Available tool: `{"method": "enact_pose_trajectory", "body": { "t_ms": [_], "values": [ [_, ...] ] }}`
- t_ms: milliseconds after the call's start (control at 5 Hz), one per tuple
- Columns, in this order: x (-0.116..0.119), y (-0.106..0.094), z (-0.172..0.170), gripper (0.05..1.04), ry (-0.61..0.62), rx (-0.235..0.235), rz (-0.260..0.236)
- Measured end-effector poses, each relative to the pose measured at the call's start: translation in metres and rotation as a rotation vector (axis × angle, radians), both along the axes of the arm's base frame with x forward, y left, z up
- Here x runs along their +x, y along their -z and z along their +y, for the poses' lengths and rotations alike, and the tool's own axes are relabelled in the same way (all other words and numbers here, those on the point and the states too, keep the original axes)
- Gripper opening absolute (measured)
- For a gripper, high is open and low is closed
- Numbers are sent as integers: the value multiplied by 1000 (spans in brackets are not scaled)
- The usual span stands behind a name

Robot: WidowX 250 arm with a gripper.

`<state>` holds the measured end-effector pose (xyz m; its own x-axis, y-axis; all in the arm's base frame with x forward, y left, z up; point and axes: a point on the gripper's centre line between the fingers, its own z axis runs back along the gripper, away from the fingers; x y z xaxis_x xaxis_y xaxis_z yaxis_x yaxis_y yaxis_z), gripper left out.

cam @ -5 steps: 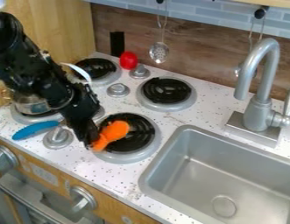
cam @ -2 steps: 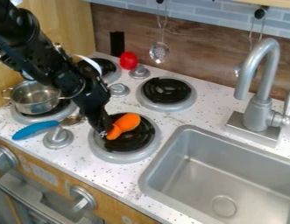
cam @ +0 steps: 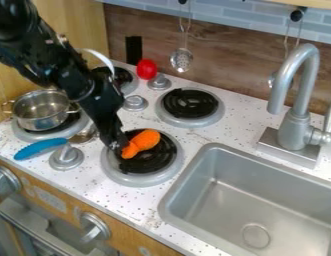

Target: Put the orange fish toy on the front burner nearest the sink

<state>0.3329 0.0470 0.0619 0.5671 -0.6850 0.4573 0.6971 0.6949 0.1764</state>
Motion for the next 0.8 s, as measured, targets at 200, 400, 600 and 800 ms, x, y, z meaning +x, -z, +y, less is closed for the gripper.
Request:
{"method": "enact_pose_trajectory", "body": {
  "t_ms": [200, 400, 600, 800],
  "values": [
    [-6, -37, -3, 1017, 3, 4, -46],
    [-13, -72, -7, 1010, 21, 3, -105],
    [-14, -77, -7, 1010, 21, 6, -120],
    [-14, -77, -7, 1010, 20, 4, -118]
  ]
}}
